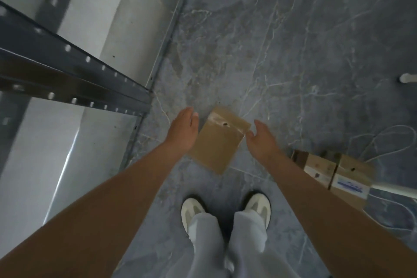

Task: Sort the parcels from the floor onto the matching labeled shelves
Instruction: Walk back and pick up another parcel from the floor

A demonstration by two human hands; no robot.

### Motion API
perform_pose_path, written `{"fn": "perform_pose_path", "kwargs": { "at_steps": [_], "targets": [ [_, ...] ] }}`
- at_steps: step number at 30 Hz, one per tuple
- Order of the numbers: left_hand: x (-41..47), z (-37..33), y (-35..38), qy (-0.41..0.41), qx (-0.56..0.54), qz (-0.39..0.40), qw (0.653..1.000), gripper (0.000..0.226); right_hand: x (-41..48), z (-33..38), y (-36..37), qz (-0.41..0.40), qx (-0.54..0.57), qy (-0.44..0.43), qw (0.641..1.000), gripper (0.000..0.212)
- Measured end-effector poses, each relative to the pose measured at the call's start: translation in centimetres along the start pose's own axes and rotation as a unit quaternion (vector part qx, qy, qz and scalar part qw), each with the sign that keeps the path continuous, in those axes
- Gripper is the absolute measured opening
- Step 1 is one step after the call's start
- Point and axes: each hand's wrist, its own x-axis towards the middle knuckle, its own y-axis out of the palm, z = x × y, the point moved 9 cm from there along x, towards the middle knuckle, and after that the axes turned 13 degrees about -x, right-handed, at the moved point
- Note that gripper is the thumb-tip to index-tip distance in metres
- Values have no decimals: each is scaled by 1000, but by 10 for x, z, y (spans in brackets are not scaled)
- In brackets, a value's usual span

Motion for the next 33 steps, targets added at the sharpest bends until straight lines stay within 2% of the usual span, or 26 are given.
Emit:
{"fn": "perform_pose_path", "kwargs": {
  "at_steps": [5,9,12,15,18,23,29,33],
  "targets": [
    [37,41,50,-59,-26,28,998,44,30,-20,36,-11,5,9,1000,52],
    [54,79,79,-99,-38,63,992,42,46,-38,68,4,74,83,994,61],
    [55,103,90,-131,-67,55,988,36,51,-46,92,58,124,138,981,52],
    [55,107,95,-122,-87,55,987,38,53,-42,108,120,218,160,955,38],
    [49,98,95,-97,-94,84,987,37,47,-35,102,122,294,171,932,46],
    [17,67,61,-84,-142,75,984,43,22,-11,70,116,319,164,926,43],
    [-40,6,-2,-61,-161,34,984,48,-37,33,10,58,299,123,944,36],
    [-90,-49,-59,-14,-166,28,986,49,-95,75,-47,23,281,84,956,33]
  ]
}}
